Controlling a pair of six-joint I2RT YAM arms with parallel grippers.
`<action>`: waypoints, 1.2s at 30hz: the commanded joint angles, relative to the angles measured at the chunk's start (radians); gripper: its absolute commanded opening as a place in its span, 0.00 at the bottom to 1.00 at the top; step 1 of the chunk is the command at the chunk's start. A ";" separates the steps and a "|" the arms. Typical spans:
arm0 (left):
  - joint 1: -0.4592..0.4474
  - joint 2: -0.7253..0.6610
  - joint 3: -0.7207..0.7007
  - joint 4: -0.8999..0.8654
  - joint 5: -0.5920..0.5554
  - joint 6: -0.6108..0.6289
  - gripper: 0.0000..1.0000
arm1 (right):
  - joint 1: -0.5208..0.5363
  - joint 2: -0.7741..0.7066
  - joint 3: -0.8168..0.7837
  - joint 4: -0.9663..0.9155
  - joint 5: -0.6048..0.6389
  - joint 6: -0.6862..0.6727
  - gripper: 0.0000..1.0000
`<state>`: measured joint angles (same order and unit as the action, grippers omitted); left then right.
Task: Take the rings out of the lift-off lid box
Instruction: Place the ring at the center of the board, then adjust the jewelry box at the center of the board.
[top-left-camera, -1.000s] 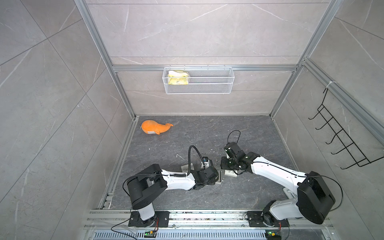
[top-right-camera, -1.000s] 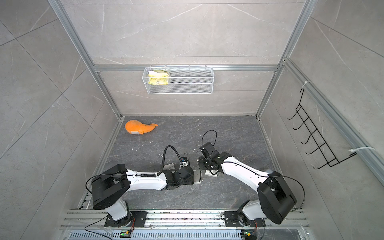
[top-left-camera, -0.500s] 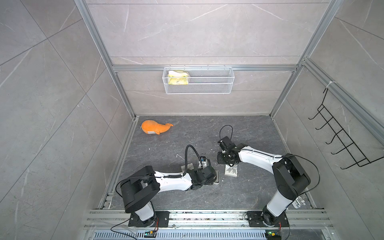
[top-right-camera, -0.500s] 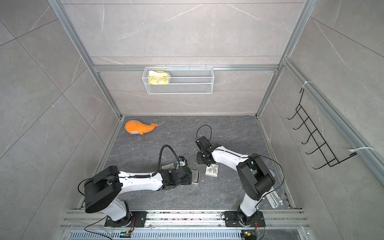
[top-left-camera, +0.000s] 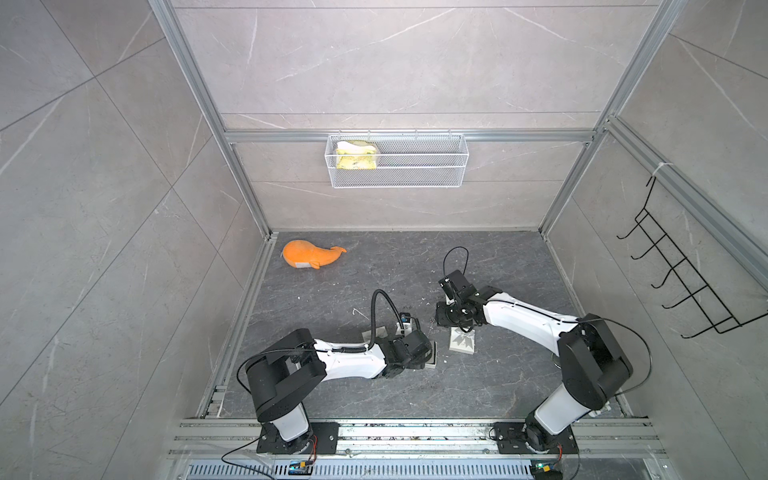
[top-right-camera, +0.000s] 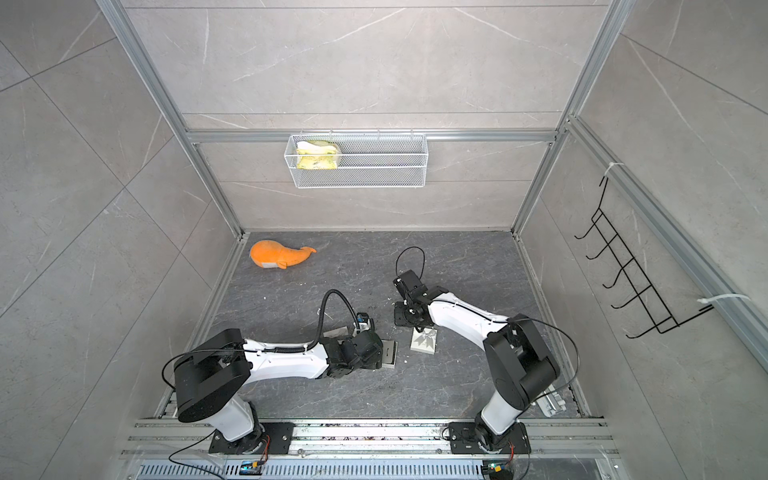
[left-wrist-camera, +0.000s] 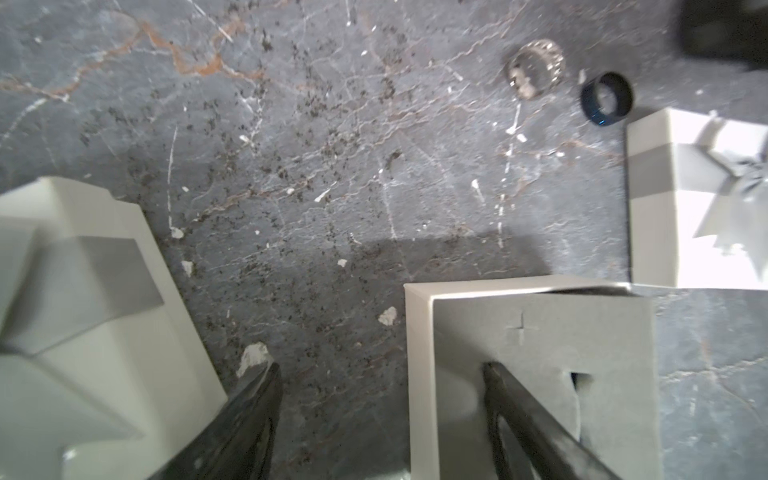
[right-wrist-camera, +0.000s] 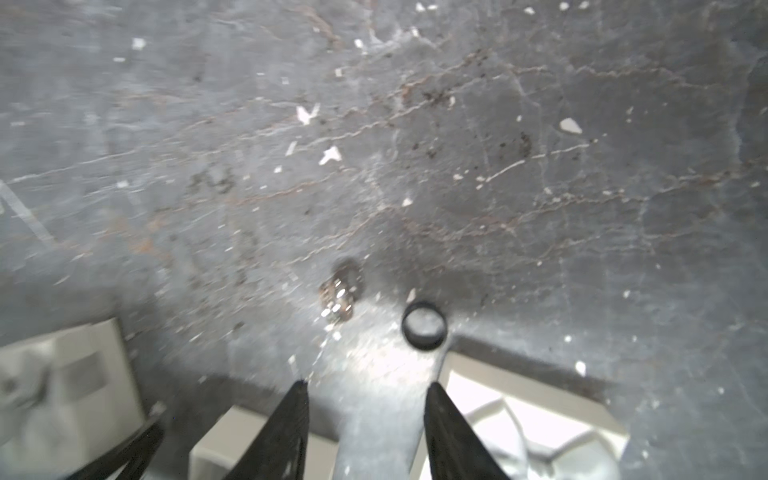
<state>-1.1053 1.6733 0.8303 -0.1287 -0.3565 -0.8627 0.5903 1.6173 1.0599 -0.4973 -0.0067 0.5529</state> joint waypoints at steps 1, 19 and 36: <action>0.005 0.008 0.018 -0.015 0.001 0.004 0.76 | 0.040 -0.087 -0.053 -0.016 -0.069 0.008 0.47; 0.007 -0.030 -0.024 0.050 0.001 -0.021 0.76 | 0.193 -0.076 -0.166 0.067 -0.093 0.159 0.04; 0.009 -0.161 -0.085 0.148 -0.001 0.012 0.88 | 0.235 0.107 -0.055 -0.011 0.088 0.183 0.00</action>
<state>-1.0920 1.5597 0.7364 -0.0628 -0.3649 -0.8627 0.8227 1.6958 0.9859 -0.4713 0.0322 0.7151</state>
